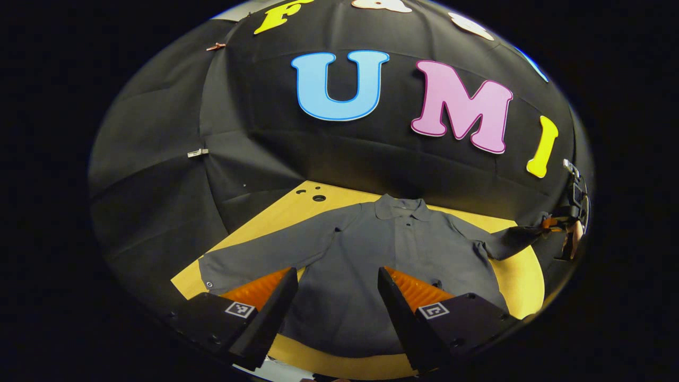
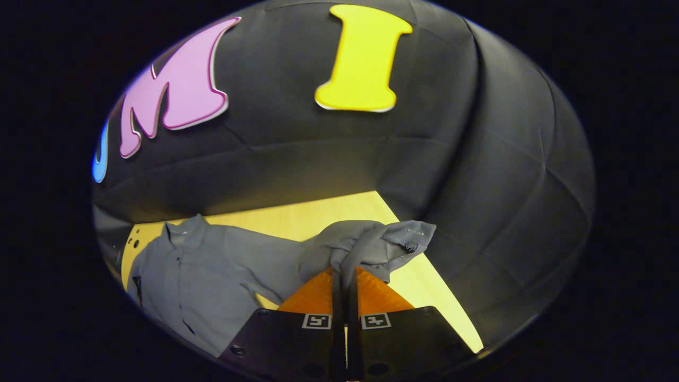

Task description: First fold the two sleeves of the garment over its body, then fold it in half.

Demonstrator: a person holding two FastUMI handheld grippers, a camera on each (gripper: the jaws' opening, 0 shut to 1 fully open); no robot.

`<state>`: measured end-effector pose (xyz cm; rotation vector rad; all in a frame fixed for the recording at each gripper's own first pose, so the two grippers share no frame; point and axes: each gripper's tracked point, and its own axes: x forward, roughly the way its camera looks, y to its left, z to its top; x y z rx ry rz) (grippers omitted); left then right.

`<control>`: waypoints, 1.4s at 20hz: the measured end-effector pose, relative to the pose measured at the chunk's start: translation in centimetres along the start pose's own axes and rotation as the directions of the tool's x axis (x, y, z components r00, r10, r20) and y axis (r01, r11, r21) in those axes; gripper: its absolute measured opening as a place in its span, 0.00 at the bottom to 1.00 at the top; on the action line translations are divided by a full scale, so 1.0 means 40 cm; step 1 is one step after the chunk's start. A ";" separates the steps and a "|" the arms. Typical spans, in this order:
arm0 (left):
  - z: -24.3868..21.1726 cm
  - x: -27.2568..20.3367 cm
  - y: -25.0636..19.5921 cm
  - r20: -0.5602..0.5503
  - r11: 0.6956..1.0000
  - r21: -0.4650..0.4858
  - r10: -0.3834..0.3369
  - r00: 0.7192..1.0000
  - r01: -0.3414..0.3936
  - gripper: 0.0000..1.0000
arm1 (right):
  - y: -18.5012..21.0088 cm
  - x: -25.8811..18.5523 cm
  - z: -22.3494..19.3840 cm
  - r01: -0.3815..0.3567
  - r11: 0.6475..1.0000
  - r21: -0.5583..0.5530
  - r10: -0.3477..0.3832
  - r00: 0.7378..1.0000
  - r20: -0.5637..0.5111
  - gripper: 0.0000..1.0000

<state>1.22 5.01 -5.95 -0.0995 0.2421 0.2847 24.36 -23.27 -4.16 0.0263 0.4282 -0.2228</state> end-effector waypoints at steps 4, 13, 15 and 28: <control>0.003 -0.002 0.044 0.016 1.000 -0.029 -0.008 1.000 0.008 0.96 | 0.093 -0.090 0.072 -0.077 0.994 -0.074 0.079 0.997 0.021 0.06; -0.026 -0.027 0.193 0.024 0.989 -0.133 0.072 0.997 -0.069 0.92 | 0.528 -0.266 0.075 -0.311 0.922 -0.229 0.314 0.949 -0.022 0.06; -0.024 -0.036 0.220 0.033 0.986 -0.144 0.092 0.995 -0.086 0.92 | 0.626 -0.318 0.064 -0.362 0.899 -0.248 0.365 0.930 -0.037 0.06; -0.100 -0.065 0.399 -0.023 0.958 -0.179 0.223 0.975 -0.223 0.96 | 1.130 -0.351 -0.192 -0.553 0.756 -0.351 0.515 0.833 -0.201 0.00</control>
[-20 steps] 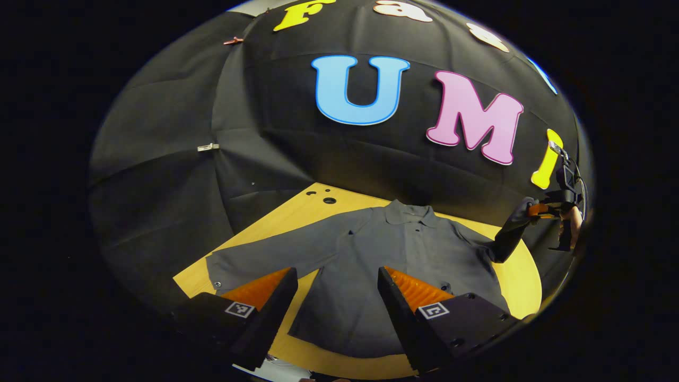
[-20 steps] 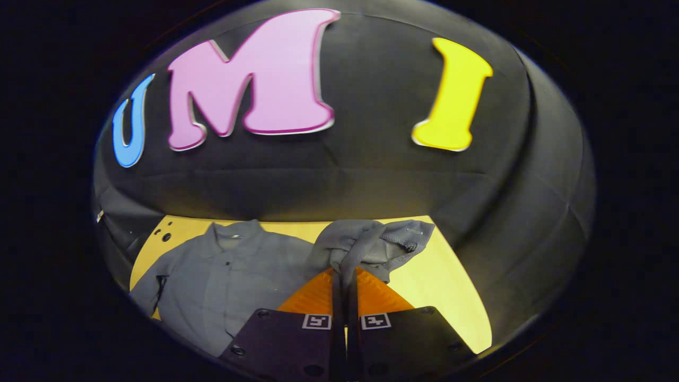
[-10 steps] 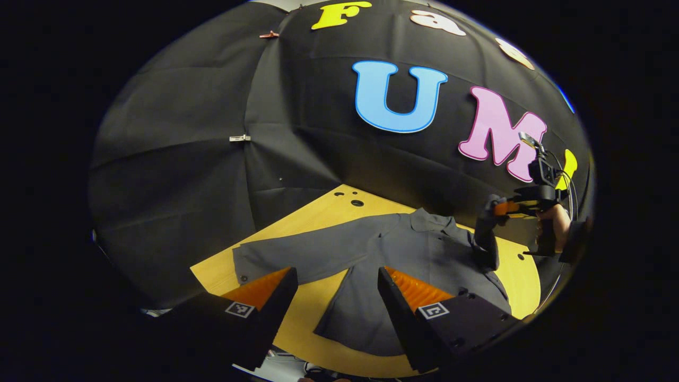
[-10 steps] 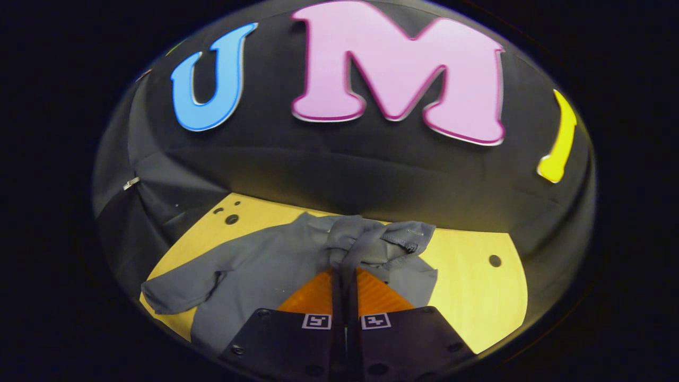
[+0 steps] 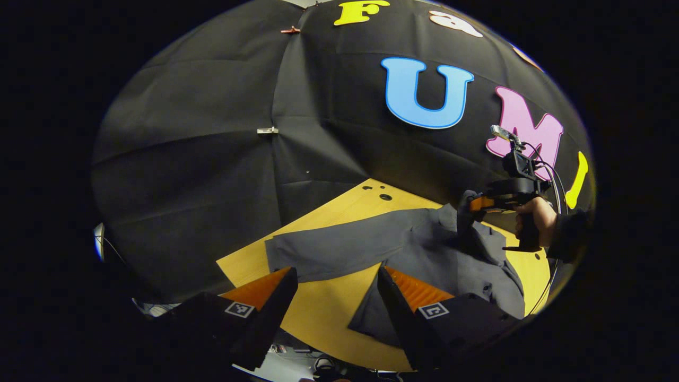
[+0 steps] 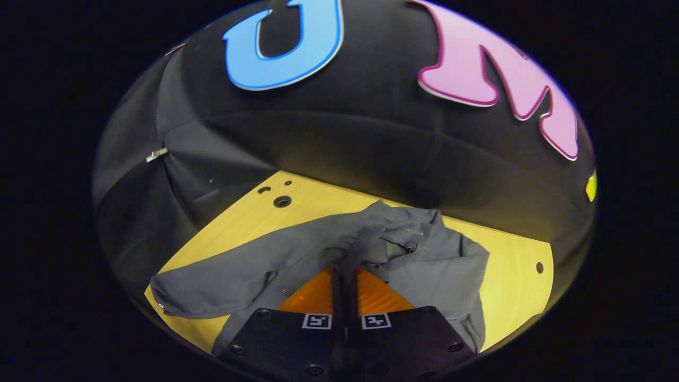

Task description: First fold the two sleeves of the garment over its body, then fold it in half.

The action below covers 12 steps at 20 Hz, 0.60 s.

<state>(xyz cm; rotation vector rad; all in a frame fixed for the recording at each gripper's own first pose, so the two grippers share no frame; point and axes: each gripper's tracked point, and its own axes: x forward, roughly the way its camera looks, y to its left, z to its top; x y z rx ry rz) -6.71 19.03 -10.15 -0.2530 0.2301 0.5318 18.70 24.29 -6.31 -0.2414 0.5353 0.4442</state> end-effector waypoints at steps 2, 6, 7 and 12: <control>-0.002 0.001 0.017 -0.004 1.000 -0.002 0.021 1.000 -0.021 0.96 | 0.048 0.043 -0.025 -0.013 1.000 -0.024 0.013 1.000 -0.024 0.06; -0.009 0.000 0.030 -0.019 0.999 -0.011 0.034 0.999 -0.035 0.96 | 0.138 0.086 -0.056 -0.067 0.997 0.030 0.069 0.995 -0.070 0.13; -0.008 0.004 0.032 -0.016 0.999 -0.011 0.037 0.999 -0.037 0.92 | 0.161 0.085 -0.053 -0.094 0.994 0.050 0.098 0.993 -0.071 0.20; 0.008 0.043 0.046 -0.003 0.999 0.027 0.041 0.999 -0.041 0.96 | 0.207 0.050 -0.040 -0.128 0.992 0.009 0.129 0.991 -0.040 0.67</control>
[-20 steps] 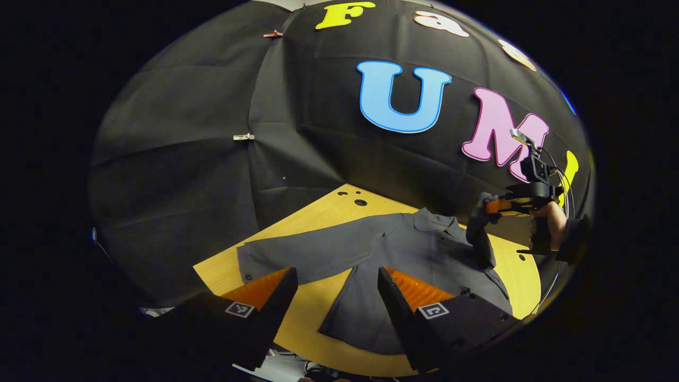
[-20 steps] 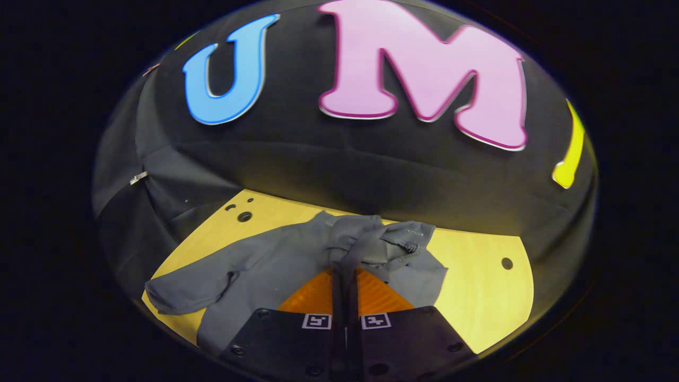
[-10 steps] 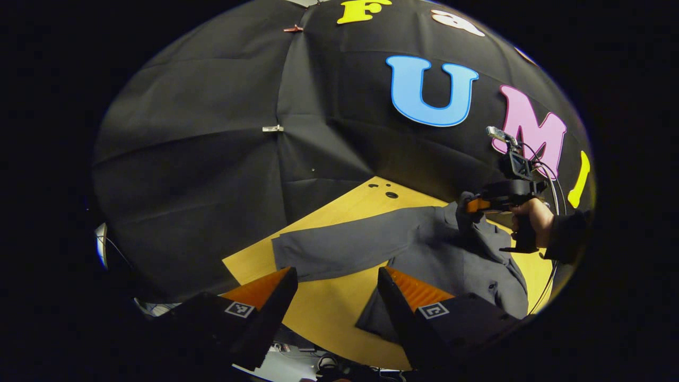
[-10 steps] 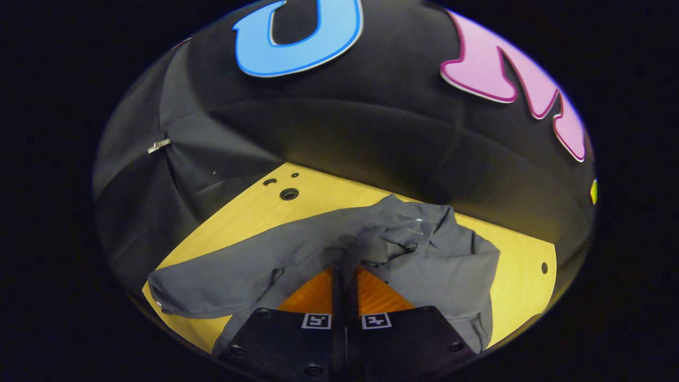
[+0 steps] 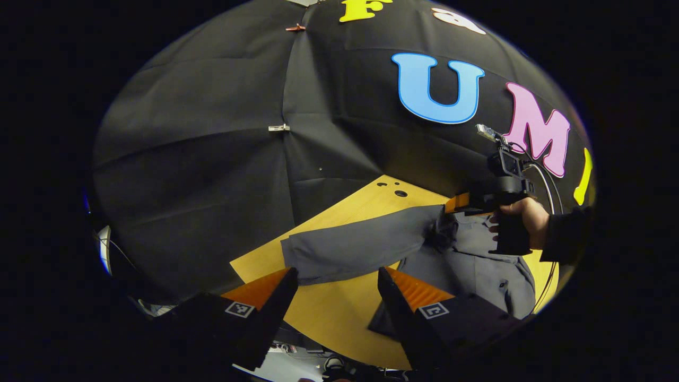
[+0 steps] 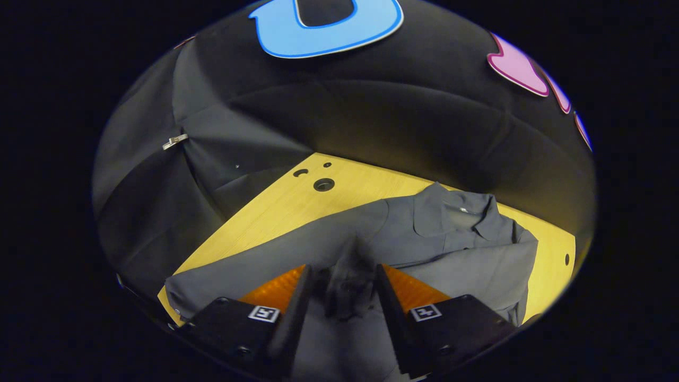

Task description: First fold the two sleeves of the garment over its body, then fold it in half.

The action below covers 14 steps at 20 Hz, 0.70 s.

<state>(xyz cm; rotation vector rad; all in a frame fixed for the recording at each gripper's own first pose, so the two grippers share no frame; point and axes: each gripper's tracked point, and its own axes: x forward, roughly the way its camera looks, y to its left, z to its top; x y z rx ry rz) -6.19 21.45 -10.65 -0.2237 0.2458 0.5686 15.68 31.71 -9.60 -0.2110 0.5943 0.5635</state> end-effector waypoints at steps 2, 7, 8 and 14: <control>0.001 0.023 0.008 -0.003 1.000 0.008 -0.001 1.000 0.001 0.96 | -0.009 -0.021 0.001 0.005 1.000 0.000 -0.005 1.000 0.010 0.86; 0.002 0.092 0.050 -0.011 1.000 0.011 0.017 1.000 -0.017 0.96 | -0.090 -0.137 0.017 0.065 0.997 0.041 -0.068 0.995 0.079 1.00; 0.006 0.110 0.059 -0.011 1.000 0.013 0.021 1.000 -0.021 0.96 | -0.112 -0.168 0.018 0.074 0.996 0.055 -0.079 0.992 0.094 1.00; -0.008 0.235 0.091 -0.034 0.999 0.022 0.036 0.999 -0.035 0.92 | -0.307 -0.372 -0.024 0.176 0.977 0.124 -0.194 0.969 0.155 1.00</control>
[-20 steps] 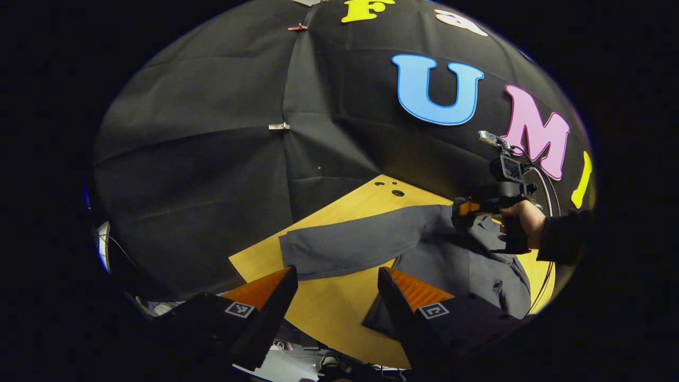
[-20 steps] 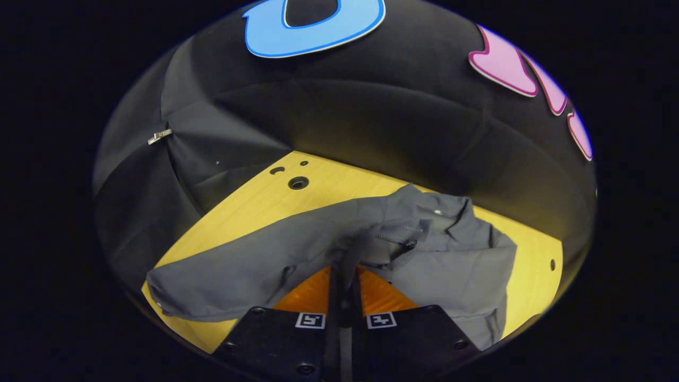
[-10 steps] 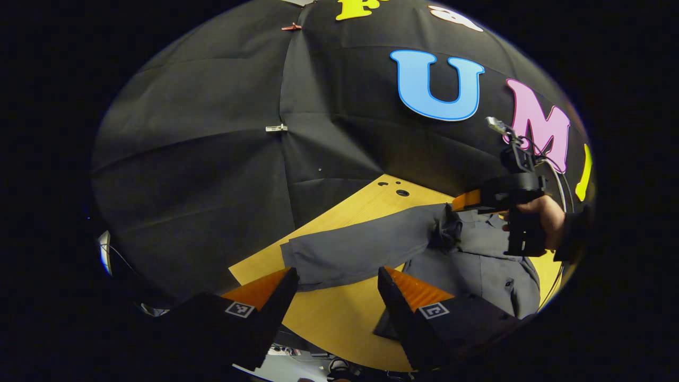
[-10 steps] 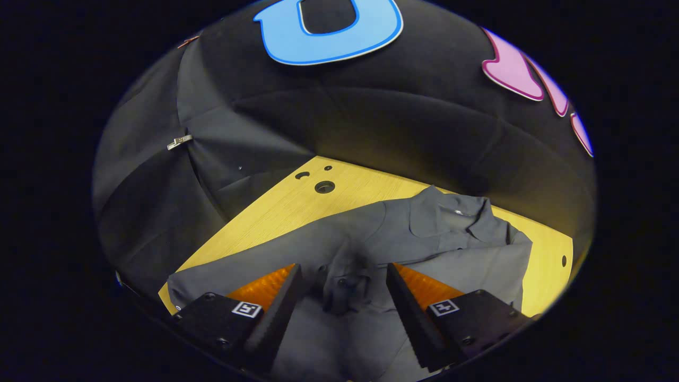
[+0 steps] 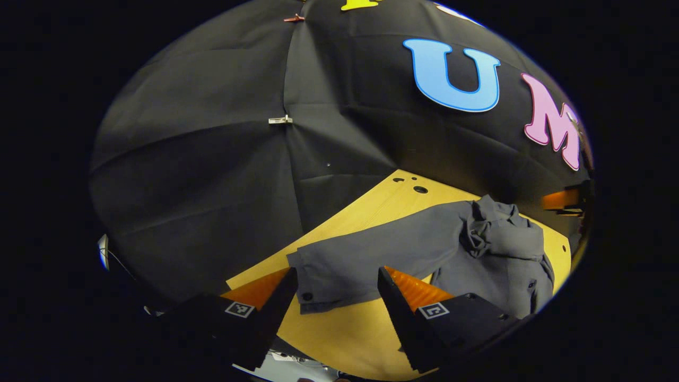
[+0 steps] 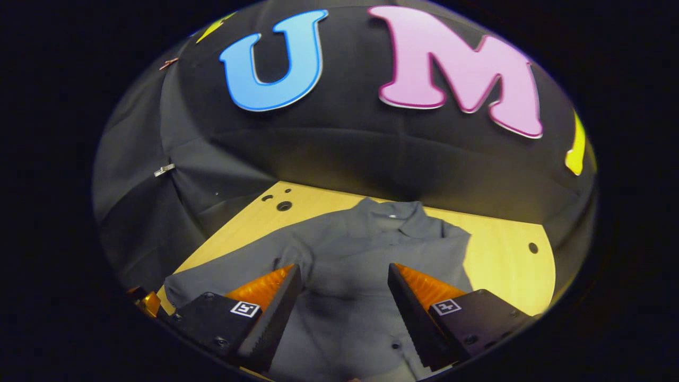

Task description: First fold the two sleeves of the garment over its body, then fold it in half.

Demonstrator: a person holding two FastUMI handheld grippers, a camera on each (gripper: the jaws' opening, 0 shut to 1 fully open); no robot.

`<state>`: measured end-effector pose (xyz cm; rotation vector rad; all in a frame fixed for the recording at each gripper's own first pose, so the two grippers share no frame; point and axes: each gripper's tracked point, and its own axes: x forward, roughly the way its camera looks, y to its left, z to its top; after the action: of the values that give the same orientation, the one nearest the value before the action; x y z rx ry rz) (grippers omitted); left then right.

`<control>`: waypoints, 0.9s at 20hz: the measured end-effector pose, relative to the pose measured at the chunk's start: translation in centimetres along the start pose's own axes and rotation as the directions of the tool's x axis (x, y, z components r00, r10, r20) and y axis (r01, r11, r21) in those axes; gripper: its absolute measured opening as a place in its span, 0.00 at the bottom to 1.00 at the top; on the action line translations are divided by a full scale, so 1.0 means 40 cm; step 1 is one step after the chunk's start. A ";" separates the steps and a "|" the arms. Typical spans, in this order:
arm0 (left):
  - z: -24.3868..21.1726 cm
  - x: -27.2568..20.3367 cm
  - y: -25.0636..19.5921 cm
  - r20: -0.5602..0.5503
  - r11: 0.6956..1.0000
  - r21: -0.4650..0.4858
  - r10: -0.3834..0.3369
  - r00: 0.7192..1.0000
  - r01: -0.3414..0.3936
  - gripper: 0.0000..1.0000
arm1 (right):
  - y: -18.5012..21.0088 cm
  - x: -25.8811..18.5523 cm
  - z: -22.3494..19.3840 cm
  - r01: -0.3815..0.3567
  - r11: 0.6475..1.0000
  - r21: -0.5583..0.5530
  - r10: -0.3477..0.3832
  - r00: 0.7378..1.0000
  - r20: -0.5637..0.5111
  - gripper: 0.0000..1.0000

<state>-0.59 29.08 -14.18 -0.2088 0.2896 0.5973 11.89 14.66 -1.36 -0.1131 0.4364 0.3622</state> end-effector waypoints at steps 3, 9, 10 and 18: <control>-0.022 0.052 0.018 -0.027 0.999 0.029 0.027 0.999 -0.026 0.96 | -0.127 -0.094 -0.029 0.080 0.995 0.053 -0.080 0.997 0.012 1.00; -0.087 0.158 0.059 -0.079 0.994 0.069 0.087 0.993 -0.082 0.96 | -0.325 -0.276 -0.173 0.230 0.963 0.138 -0.224 0.973 -0.053 0.99; -0.098 0.171 0.062 -0.088 0.994 0.068 0.086 0.992 -0.080 0.92 | -0.356 -0.305 -0.190 0.259 0.952 0.162 -0.252 0.966 -0.060 0.99; -0.156 0.245 0.078 -0.154 0.990 0.128 0.070 0.986 -0.050 0.97 | -0.493 -0.523 -0.346 0.433 0.841 0.324 -0.411 0.901 -0.138 0.99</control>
<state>4.05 34.97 -23.58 -0.1280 0.4867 0.6216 -3.96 -12.88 -4.19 0.1266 0.5181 -0.1611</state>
